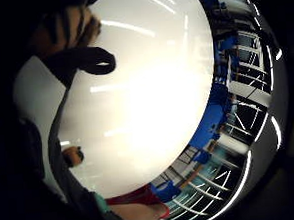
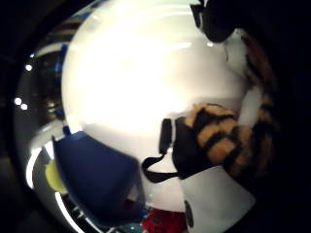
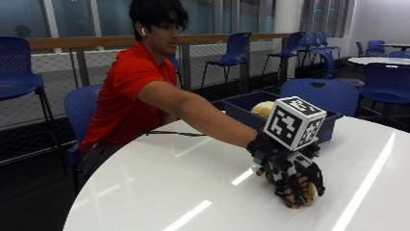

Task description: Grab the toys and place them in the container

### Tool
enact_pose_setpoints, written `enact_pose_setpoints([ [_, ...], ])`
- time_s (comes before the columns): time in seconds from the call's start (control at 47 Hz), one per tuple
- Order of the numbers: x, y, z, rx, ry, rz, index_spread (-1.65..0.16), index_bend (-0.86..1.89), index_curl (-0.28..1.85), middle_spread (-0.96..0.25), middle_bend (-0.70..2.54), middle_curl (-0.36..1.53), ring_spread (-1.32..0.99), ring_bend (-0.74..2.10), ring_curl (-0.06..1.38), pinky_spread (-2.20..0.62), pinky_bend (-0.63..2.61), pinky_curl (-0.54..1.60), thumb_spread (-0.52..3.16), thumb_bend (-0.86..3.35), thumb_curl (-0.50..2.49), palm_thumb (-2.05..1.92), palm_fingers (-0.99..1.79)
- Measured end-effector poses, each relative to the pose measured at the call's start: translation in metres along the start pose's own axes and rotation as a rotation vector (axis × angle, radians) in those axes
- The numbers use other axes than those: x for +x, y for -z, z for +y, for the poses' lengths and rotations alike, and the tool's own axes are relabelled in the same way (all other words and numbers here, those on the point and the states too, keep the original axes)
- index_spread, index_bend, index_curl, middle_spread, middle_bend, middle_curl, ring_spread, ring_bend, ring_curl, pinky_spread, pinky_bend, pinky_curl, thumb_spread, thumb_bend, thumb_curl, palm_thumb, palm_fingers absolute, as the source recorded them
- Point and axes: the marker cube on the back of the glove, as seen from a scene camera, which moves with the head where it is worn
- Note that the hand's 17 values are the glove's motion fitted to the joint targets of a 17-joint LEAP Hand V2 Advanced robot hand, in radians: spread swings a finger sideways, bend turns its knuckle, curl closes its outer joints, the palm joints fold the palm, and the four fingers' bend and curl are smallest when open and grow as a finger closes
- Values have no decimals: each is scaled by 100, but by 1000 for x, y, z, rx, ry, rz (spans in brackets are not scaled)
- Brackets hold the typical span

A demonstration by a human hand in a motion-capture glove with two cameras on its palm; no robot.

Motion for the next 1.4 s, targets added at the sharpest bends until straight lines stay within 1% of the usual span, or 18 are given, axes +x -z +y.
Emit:
enact_pose_setpoints([
  [0.021,2,0,0,18,-1,-4,-41,45,38,-8,13,17,0,42,32,-14,116,38,123,8,35,26,29],
  [0.043,4,0,-1,38,-3,-7,-41,45,38,-7,11,16,1,40,30,-13,115,37,123,8,35,27,22],
  [0.064,6,-1,-1,59,-5,-11,-40,42,38,-11,15,17,-5,51,35,-21,121,39,124,11,37,32,42],
  [0.106,8,-2,-1,102,-8,-15,-40,36,37,-14,16,17,-13,56,34,-28,123,36,125,14,39,38,55],
  [0.128,9,-2,0,124,-10,-14,-40,41,39,-13,11,16,-10,51,32,-25,117,34,125,10,38,33,37],
  [0.149,9,-3,1,147,-13,-11,-40,36,40,-18,24,20,-18,63,39,-32,123,39,124,16,41,44,63],
  [0.192,9,-4,4,187,-17,5,-40,32,39,-22,28,21,-25,66,38,-36,118,35,121,18,44,49,72],
  [0.298,7,-2,19,196,1,78,-41,33,42,-30,37,25,-37,68,41,-42,111,35,107,19,51,59,84],
  [0.383,7,2,35,182,14,72,-41,35,45,-35,40,28,-43,70,42,-45,106,33,98,18,55,64,90],
  [0.49,13,23,57,213,27,42,-42,34,49,-39,42,30,-47,70,43,-47,103,34,88,16,59,67,92],
  [0.66,18,81,98,281,50,11,-42,29,54,-43,39,33,-52,70,44,-48,102,34,79,13,65,68,90],
  [0.851,-2,136,146,330,117,-43,-44,23,58,-46,36,36,-54,67,44,-48,102,34,76,9,69,69,90],
  [1.107,-69,161,197,347,261,-93,-46,17,64,-48,31,39,-54,65,45,-48,101,35,75,5,75,69,90],
  [1.256,-106,167,222,355,325,-95,-47,17,68,-48,28,42,-54,64,45,-48,101,35,75,4,78,69,90],
  [1.405,-146,168,246,341,391,-168,-48,15,71,-49,26,44,-54,64,45,-48,101,36,76,2,80,69,89],
])
